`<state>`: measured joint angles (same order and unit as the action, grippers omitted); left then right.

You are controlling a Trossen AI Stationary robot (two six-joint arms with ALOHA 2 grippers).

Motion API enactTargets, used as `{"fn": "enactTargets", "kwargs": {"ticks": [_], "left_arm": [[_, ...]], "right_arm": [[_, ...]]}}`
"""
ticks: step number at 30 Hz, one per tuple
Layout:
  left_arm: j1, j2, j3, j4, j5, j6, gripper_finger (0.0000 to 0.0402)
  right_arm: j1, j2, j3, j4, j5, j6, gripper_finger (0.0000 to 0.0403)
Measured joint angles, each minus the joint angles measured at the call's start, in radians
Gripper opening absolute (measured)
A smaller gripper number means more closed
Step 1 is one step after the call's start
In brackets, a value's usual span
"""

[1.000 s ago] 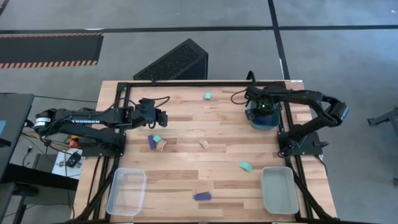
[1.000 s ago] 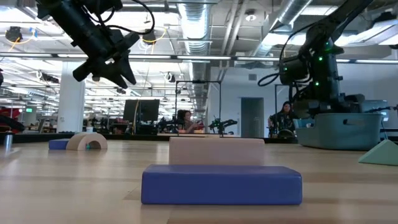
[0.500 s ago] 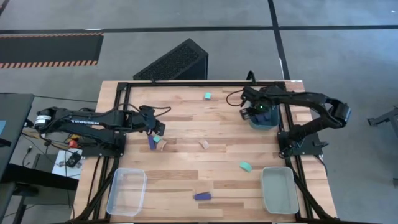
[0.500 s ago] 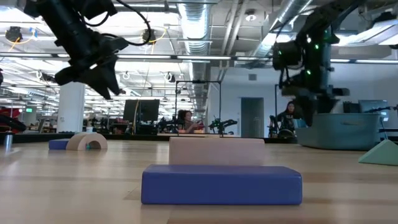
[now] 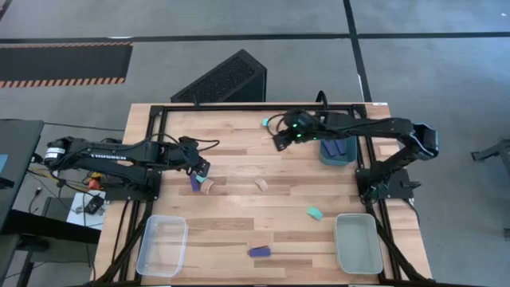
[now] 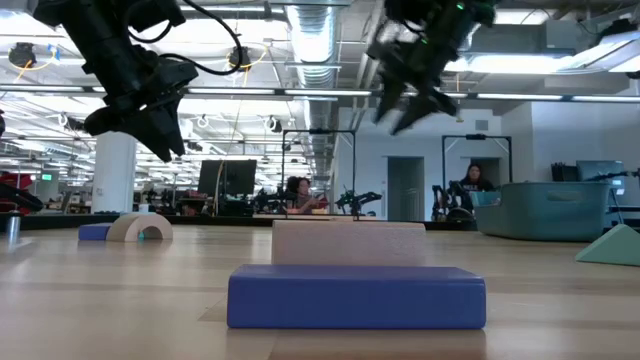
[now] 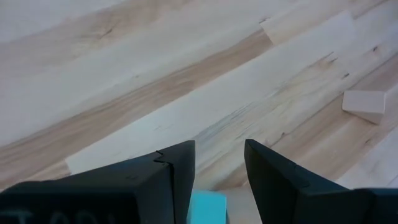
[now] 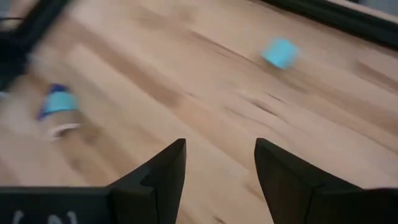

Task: Sort & place blocks by color
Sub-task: Put the blue block into the green bin

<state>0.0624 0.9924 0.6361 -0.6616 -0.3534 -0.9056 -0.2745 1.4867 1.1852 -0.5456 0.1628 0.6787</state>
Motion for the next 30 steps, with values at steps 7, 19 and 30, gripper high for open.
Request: {"fn": "enactTargets", "kwargs": {"ticks": [7, 19, 30], "left_arm": [[0.012, -0.033, 0.0, -0.005, -0.006, 0.126, 0.0128], [0.045, -0.16, 0.001, -0.064, -0.009, 0.317, 0.0128], [-0.036, -0.164, 0.0, 0.157, 0.079, 0.418, 0.0128]], "right_arm": [[0.127, 0.167, 0.155, 0.116, 0.022, -0.1, 0.0208], [0.296, 0.45, 0.478, -0.015, 0.013, -0.279, 0.0207], [0.442, 0.491, 0.523, -0.258, -0.008, -0.182, 0.0186]]}}
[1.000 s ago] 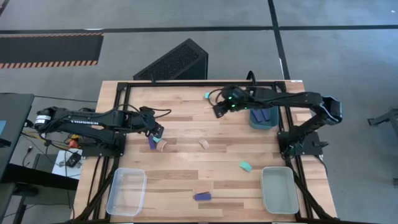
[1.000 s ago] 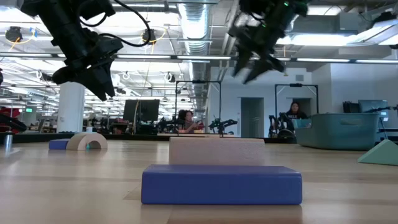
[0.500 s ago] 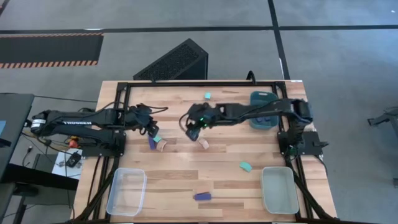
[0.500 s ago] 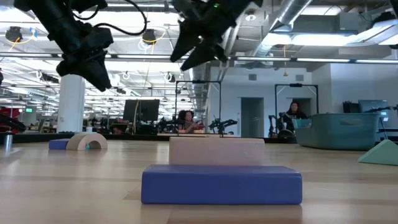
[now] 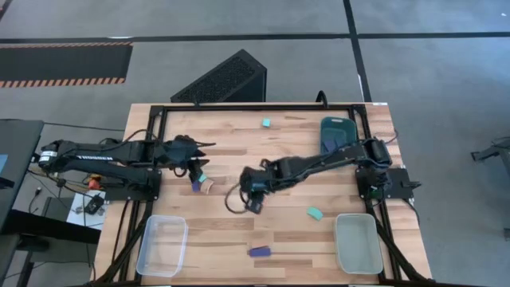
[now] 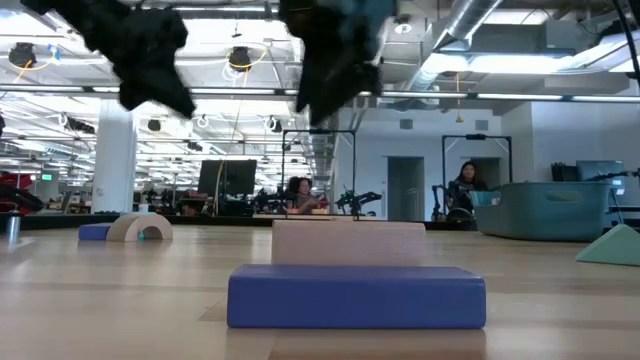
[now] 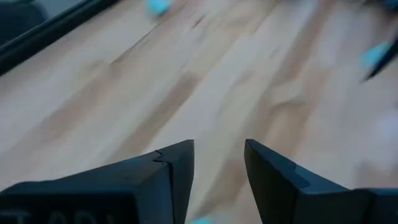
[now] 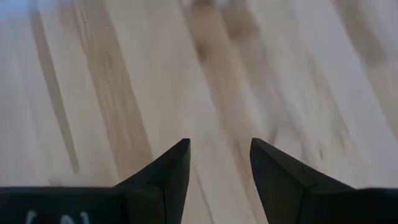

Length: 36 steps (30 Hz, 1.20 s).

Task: Sort & place blocks by color
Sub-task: Put the blue block into the green bin

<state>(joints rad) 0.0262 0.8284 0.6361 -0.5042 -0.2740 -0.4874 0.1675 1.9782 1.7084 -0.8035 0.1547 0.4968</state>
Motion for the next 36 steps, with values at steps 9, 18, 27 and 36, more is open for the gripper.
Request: {"fn": "enactTargets", "kwargs": {"ticks": [9, 18, 27, 36], "left_arm": [[-0.204, 0.124, 0.001, 0.359, -0.105, -0.196, 0.0128], [-0.454, 0.34, 0.001, 0.525, -0.143, -0.488, 0.0128], [-0.645, 0.479, 0.019, 0.619, -0.279, -0.7, 0.0128], [-0.67, 0.519, 0.069, 0.619, -0.34, -0.66, 0.0128]], "right_arm": [[0.139, -0.002, -0.051, -0.06, 0.0, 0.034, 0.0162], [0.342, 0.003, -0.051, -0.013, 0.083, 0.158, 0.0147], [0.451, 0.035, -0.077, 0.129, 0.236, 0.115, 0.0136], [0.493, 0.137, -0.126, 0.278, 0.187, 0.023, 0.0122]]}}
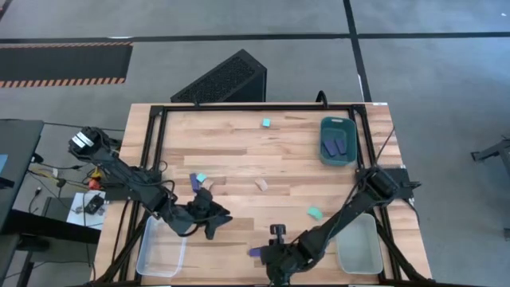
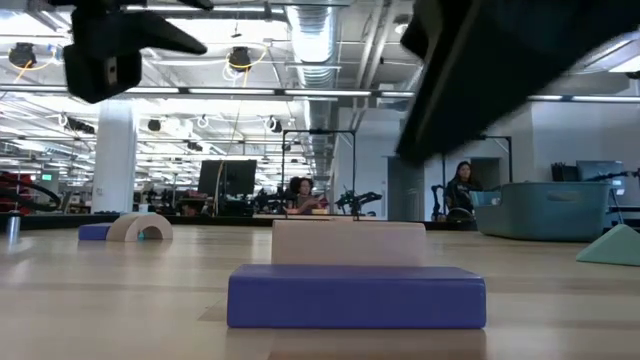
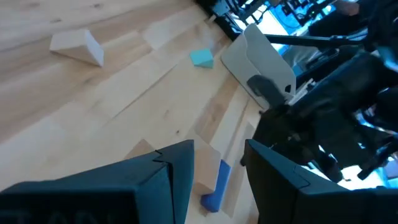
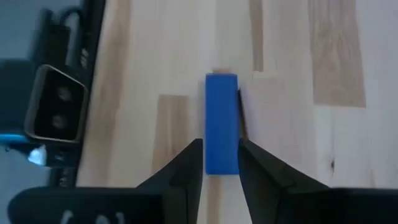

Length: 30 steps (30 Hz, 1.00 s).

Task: Sort & place blocks by color
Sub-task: Put the blue block into the green bin

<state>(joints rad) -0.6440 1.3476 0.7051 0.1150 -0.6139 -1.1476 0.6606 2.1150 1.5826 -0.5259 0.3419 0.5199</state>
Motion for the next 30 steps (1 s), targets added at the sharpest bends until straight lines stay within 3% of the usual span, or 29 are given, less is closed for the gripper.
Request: {"fn": "enactTargets", "kwargs": {"ticks": [9, 21, 30], "left_arm": [[0.007, 0.002, 0.003, -0.007, 0.007, 0.05, 0.0128], [0.025, 0.002, 0.002, -0.071, 0.039, 0.117, 0.0128], [0.059, 0.002, 0.002, -0.165, 0.098, 0.148, 0.0128]], "right_arm": [[-0.041, 0.066, 0.001, 0.029, -0.095, -0.005, 0.0138], [-0.11, 0.067, 0.002, 0.028, -0.133, -0.058, 0.0237], [-0.149, 0.068, 0.002, 0.014, -0.17, -0.169, 0.0227]]}}
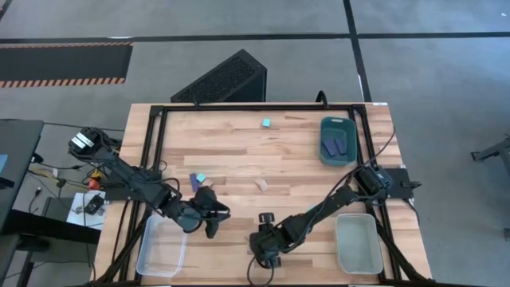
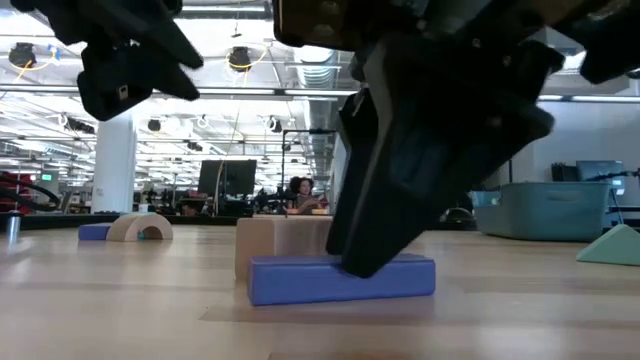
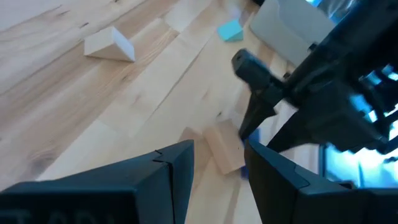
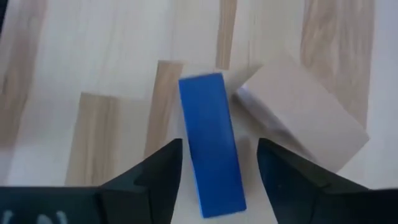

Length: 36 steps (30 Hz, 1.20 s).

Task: Sort & place blocks by color
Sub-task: Put the blue block into the green bin

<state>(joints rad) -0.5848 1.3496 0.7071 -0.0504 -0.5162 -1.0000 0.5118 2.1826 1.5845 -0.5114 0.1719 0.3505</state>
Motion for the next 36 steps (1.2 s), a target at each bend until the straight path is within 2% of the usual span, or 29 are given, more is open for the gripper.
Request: {"fn": "enactTargets", "kwargs": {"ticks": [5, 11, 14, 18, 25, 30, 36], "left_arm": [[0.024, 0.0, 0.0, -0.056, 0.041, 0.019, 0.0128], [0.072, 0.0, 0.0, -0.105, 0.049, 0.079, 0.0128], [0.108, -0.003, 0.0, -0.103, 0.091, 0.124, 0.0128], [0.153, -0.025, 0.0, -0.105, 0.144, 0.193, 0.0128], [0.265, -0.119, -0.001, -0.135, 0.142, 0.393, 0.0128], [0.378, -0.205, -0.001, -0.175, 0.142, 0.567, 0.0128], [0.535, -0.304, 0.0, -0.217, 0.141, 0.8, 0.0128]], "right_arm": [[-0.018, 0.0, 0.0, -0.017, -0.057, -0.022, 0.0184], [-0.052, 0.023, 0.006, -0.043, -0.189, -0.045, 0.0128], [-0.068, 0.023, 0.006, -0.064, -0.229, -0.049, 0.011], [-0.087, -0.013, 0.0, -0.133, -0.252, -0.075, 0.0106], [-0.13, -0.173, -0.001, -0.296, -0.314, -0.143, 0.0115], [-0.201, -0.294, -0.002, -0.395, -0.298, -0.144, 0.0111], [-0.347, -0.404, -0.001, -0.586, -0.115, -0.12, 0.0114]]}}
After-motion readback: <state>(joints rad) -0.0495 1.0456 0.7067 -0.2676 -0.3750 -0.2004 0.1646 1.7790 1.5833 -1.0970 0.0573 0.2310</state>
